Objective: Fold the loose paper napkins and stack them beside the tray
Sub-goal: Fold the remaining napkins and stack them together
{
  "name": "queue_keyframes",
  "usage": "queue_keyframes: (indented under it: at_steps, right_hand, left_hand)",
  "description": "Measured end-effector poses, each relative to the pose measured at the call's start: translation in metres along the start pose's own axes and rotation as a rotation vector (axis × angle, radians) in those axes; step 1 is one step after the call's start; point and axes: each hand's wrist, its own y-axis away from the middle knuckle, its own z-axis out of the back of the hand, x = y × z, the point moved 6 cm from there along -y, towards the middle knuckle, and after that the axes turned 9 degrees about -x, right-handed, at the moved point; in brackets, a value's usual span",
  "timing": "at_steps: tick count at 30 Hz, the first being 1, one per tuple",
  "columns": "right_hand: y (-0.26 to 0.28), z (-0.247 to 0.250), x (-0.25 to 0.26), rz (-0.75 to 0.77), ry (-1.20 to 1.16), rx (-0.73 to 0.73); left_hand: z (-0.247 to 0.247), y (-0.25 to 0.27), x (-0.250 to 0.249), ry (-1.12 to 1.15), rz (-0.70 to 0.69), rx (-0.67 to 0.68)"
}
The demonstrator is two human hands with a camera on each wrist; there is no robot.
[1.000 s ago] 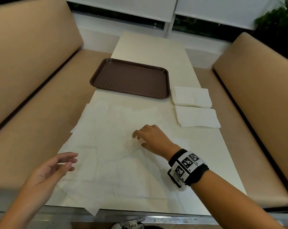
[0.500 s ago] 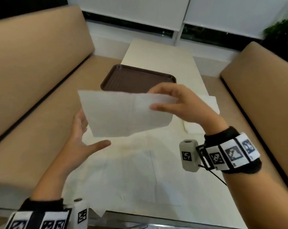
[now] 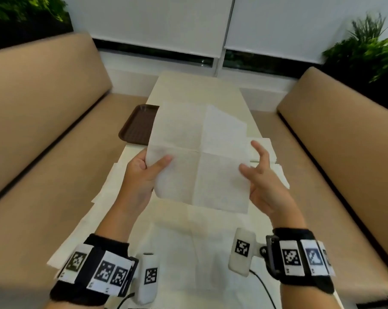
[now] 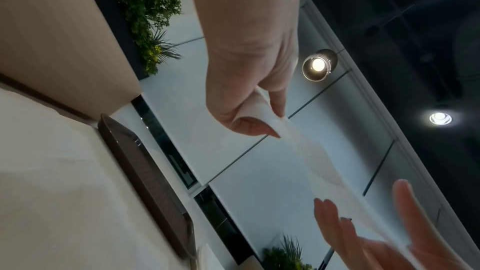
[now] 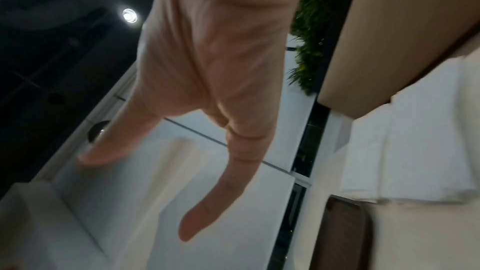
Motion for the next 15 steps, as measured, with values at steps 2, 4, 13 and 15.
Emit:
queue_keyframes:
  at_steps: [2,4,13,15]
  right_hand:
    - [0.005,0.006,-0.009,0.001,0.035,0.002]
    - [0.007,0.013,-0.008,0.044,0.102,-0.041]
    - [0.008,0.02,0.009,0.349,0.292,-0.121]
    - [0.007,0.02,0.01,0.376,0.328,-0.134]
  left_hand:
    - [-0.003,0.004,0.002,-0.037,-0.013,0.01]
    - [-0.002,0.006,0.003,-0.086,-0.016,0.015]
    - [-0.006,0.013,-0.019,-0.276,-0.217,0.115]
    - [-0.007,0.012,-0.024,-0.34,-0.263,0.104]
